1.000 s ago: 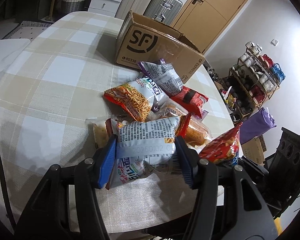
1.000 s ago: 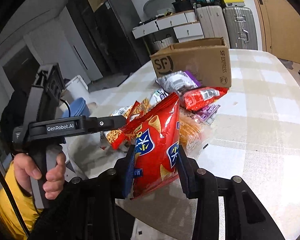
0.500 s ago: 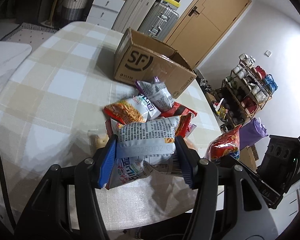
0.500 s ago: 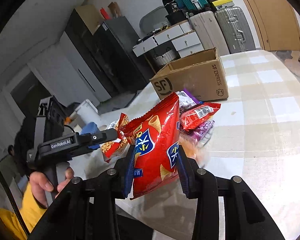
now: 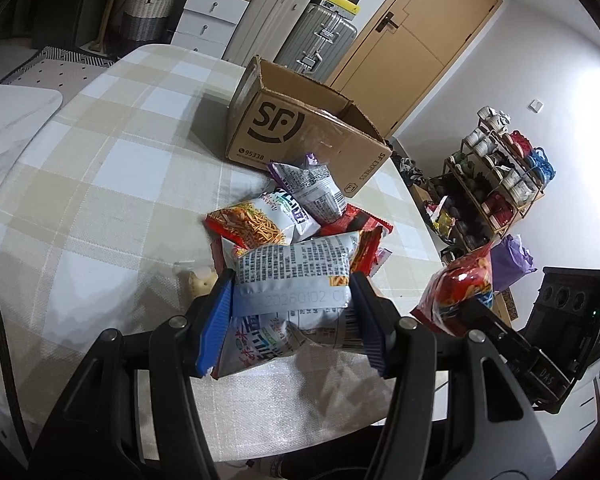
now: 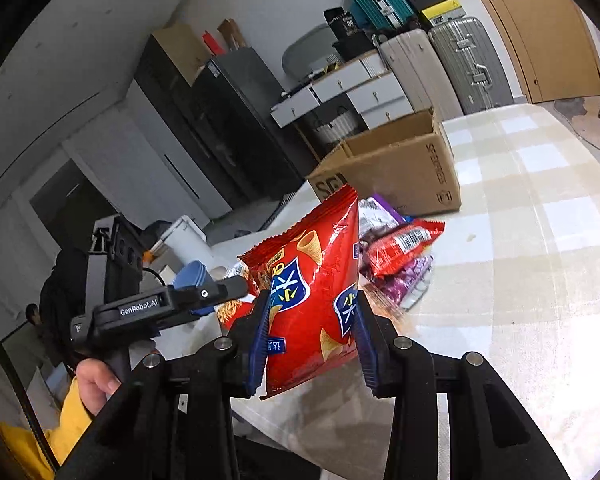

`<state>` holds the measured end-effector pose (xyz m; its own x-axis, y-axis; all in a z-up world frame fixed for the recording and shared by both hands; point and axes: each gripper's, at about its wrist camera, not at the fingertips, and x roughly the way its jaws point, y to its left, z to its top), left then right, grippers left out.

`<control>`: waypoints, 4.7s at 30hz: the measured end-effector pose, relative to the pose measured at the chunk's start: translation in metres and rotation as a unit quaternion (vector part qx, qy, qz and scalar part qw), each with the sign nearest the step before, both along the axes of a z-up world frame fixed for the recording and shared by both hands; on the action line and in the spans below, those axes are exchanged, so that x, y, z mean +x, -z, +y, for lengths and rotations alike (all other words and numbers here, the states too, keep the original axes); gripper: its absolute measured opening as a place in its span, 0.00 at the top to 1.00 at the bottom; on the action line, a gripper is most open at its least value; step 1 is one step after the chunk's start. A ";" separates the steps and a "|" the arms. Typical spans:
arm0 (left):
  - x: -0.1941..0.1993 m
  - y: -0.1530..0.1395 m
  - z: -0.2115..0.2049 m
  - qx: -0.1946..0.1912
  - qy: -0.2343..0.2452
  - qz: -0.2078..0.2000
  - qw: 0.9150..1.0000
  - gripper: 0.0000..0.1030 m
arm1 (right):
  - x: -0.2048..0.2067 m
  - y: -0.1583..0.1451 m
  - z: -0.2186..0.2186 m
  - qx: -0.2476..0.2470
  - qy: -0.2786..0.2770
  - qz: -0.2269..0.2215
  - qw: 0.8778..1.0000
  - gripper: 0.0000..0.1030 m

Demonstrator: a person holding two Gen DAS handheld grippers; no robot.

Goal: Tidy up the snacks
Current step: 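Carry the red chip bag with the right gripper while the left gripper carries the white bag to the box, then open both grippers to drop the bags into the cardboard box, then withdraw both grippers from the box back toward the snack pile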

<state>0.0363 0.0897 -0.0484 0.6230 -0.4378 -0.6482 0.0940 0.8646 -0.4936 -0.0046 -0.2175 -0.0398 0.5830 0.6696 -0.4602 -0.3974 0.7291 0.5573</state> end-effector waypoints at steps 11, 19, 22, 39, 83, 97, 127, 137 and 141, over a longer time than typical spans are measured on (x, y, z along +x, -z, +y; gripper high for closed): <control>-0.003 -0.017 -0.008 0.018 0.003 -0.015 1.000 0.47 | 0.005 -0.014 -0.012 0.025 0.025 -0.011 0.999 0.63; 0.002 -0.051 -0.011 0.031 0.002 -0.039 0.999 0.47 | 0.021 -0.034 -0.016 0.034 0.022 -0.018 0.999 0.63; 0.010 -0.068 -0.014 0.042 0.002 -0.050 0.998 0.47 | 0.036 -0.045 -0.018 0.032 0.018 -0.017 0.999 0.63; 0.108 -0.127 -0.019 0.080 0.014 -0.058 0.995 0.47 | 0.141 -0.094 0.003 0.000 0.003 -0.001 1.000 0.63; 0.374 0.001 -0.072 0.125 0.048 0.070 0.989 0.47 | 0.300 -0.005 0.027 -0.128 0.020 0.106 0.986 0.63; 0.363 -0.002 -0.070 0.109 0.065 0.081 0.989 0.37 | 0.305 -0.006 0.032 -0.137 0.030 0.117 0.983 0.56; 0.317 -0.047 -0.067 0.106 0.051 0.038 0.992 0.22 | 0.288 -0.035 0.011 -0.114 0.070 0.078 0.988 0.14; 0.243 -0.099 -0.081 0.155 0.058 -0.042 0.985 0.16 | 0.227 -0.079 0.007 -0.129 0.071 0.005 0.989 0.02; 0.193 -0.132 -0.087 0.181 0.036 -0.096 0.978 0.12 | 0.194 -0.095 0.002 -0.125 0.079 -0.016 0.989 0.01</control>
